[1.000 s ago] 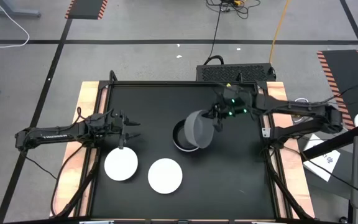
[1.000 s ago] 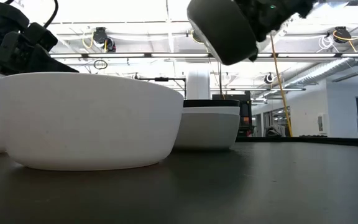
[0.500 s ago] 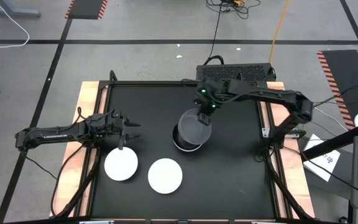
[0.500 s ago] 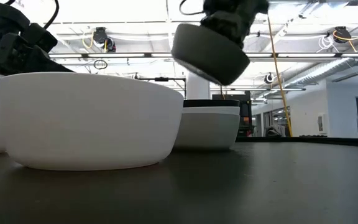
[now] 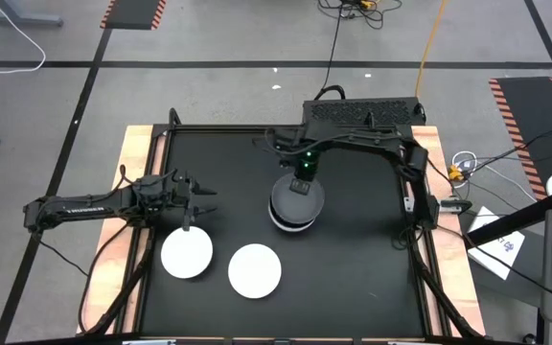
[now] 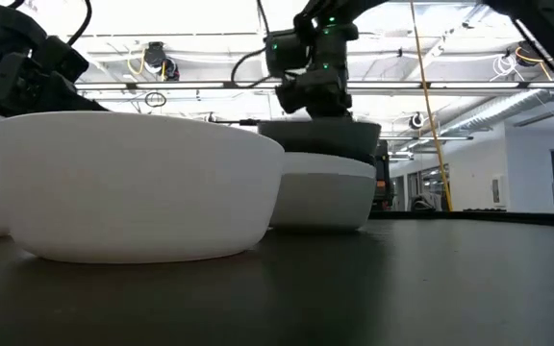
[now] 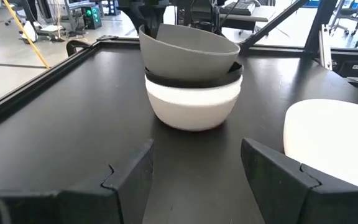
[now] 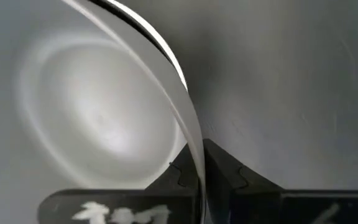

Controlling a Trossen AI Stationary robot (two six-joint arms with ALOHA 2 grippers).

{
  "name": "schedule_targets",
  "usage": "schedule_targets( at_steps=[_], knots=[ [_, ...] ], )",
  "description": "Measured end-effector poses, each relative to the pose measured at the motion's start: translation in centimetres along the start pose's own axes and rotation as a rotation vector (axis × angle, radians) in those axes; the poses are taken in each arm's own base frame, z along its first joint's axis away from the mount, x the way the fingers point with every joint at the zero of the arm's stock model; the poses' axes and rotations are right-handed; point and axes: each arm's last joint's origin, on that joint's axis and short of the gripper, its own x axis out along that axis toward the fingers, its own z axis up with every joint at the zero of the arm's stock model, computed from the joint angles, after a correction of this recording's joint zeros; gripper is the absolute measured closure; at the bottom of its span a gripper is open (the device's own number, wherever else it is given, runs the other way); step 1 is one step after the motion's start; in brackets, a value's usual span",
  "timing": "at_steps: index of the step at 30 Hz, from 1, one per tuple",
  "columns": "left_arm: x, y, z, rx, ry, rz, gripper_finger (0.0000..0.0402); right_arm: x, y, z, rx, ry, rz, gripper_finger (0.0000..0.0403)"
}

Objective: Nest bowls inside each other
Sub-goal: Stack the dark gray bowl on the black bowl

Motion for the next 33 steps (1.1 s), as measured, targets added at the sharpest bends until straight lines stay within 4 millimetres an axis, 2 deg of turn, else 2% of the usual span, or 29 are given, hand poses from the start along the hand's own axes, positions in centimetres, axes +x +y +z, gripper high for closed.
schedule_targets(
  at_steps=[11, 26, 29, 33],
  knots=[
    [0.0, 0.0, 0.0, -0.004, 0.004, -0.008, 0.0158, -0.4, 1.3, 0.4, -0.009, -0.037, 0.059, 0.0403],
    [0.0, -0.1, 0.0, -0.011, 0.002, -0.043, 0.0158, -0.3, 1.5, -0.1, 0.021, 0.008, 0.054, 0.0403],
    [0.0, -0.1, 0.0, -0.01, 0.002, -0.043, 0.0158, 0.2, 1.4, 0.0, 0.014, 0.004, 0.054, 0.0403],
    [0.0, -0.1, 0.0, -0.009, -0.003, -0.043, 0.0158, 1.8, 1.2, -0.2, 0.015, 0.024, 0.055, 0.0403]
  ],
)
